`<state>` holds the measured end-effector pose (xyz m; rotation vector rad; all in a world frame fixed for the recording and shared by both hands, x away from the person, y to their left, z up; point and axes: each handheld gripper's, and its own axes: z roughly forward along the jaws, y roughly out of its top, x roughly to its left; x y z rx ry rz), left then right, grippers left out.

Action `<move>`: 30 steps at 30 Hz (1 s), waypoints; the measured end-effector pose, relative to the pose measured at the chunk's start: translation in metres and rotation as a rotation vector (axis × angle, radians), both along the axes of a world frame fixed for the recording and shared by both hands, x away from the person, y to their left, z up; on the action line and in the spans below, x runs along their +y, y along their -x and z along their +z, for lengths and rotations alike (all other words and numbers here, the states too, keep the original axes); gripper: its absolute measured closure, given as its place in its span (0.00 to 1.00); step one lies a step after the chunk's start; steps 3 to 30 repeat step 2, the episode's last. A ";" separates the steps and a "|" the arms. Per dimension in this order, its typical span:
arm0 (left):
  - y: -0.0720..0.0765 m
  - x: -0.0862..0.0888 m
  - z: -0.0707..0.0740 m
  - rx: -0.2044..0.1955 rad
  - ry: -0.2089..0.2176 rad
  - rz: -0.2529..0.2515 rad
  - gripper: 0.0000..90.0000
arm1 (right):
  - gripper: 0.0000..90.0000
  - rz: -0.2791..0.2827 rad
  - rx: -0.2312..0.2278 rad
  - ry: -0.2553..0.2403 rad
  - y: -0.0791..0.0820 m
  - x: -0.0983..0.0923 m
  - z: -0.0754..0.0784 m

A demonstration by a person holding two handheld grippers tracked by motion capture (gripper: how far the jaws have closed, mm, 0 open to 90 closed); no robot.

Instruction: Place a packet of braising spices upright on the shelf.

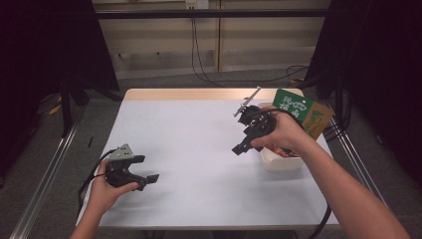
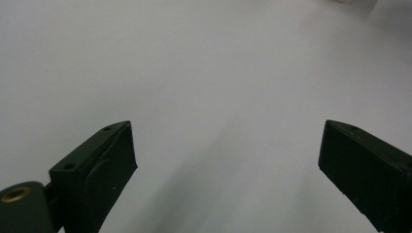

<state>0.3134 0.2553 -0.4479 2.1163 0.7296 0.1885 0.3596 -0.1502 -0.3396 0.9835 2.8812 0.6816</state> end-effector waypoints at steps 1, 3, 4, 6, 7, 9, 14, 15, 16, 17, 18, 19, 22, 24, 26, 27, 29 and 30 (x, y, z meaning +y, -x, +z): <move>-0.001 0.000 -0.001 0.003 0.005 -0.007 0.07 | 0.16 -0.006 -0.003 -0.008 0.001 0.002 -0.002; -0.001 0.000 -0.001 0.001 0.000 0.002 0.07 | 0.16 0.002 -0.006 -0.013 0.002 0.003 -0.004; -0.001 0.000 -0.001 0.001 0.000 0.002 0.07 | 0.16 0.002 -0.006 -0.013 0.002 0.003 -0.004; -0.001 0.000 -0.001 0.001 0.000 0.002 0.07 | 0.16 0.002 -0.006 -0.013 0.002 0.003 -0.004; -0.001 0.000 -0.001 0.001 0.000 0.002 0.07 | 0.16 0.002 -0.006 -0.013 0.002 0.003 -0.004; -0.001 0.000 -0.001 0.001 0.000 0.002 0.07 | 0.16 0.002 -0.006 -0.013 0.002 0.003 -0.004; -0.001 0.000 -0.001 0.001 0.000 0.002 0.07 | 0.16 0.002 -0.006 -0.013 0.002 0.003 -0.004; -0.001 0.000 -0.001 0.001 0.000 0.002 0.07 | 0.16 0.002 -0.006 -0.013 0.002 0.003 -0.004; -0.001 0.000 -0.001 0.001 0.000 0.002 0.07 | 0.16 0.002 -0.006 -0.013 0.002 0.003 -0.004; -0.001 0.000 -0.001 0.001 0.000 0.002 0.07 | 0.16 0.002 -0.006 -0.013 0.002 0.003 -0.004; -0.001 0.000 -0.001 0.001 0.000 0.002 0.07 | 0.16 0.002 -0.006 -0.013 0.002 0.003 -0.004; -0.001 0.000 -0.001 0.001 0.000 0.002 0.07 | 0.16 0.002 -0.006 -0.013 0.002 0.003 -0.004; -0.001 0.000 -0.001 0.001 0.000 0.002 0.07 | 0.16 0.002 -0.006 -0.013 0.002 0.003 -0.004; -0.001 0.000 -0.001 0.001 0.000 0.002 0.07 | 0.16 0.002 -0.006 -0.013 0.002 0.003 -0.004; -0.001 0.000 -0.001 0.001 0.000 0.002 0.07 | 0.16 0.002 -0.006 -0.013 0.002 0.003 -0.004; -0.001 0.000 -0.001 0.001 0.000 0.002 0.07 | 0.16 0.002 -0.006 -0.013 0.002 0.003 -0.004; -0.001 0.000 -0.001 0.001 0.000 0.002 0.07 | 0.16 0.002 -0.006 -0.013 0.002 0.003 -0.004; -0.001 0.000 -0.001 0.001 0.000 0.002 0.07 | 0.16 0.002 -0.006 -0.013 0.002 0.003 -0.004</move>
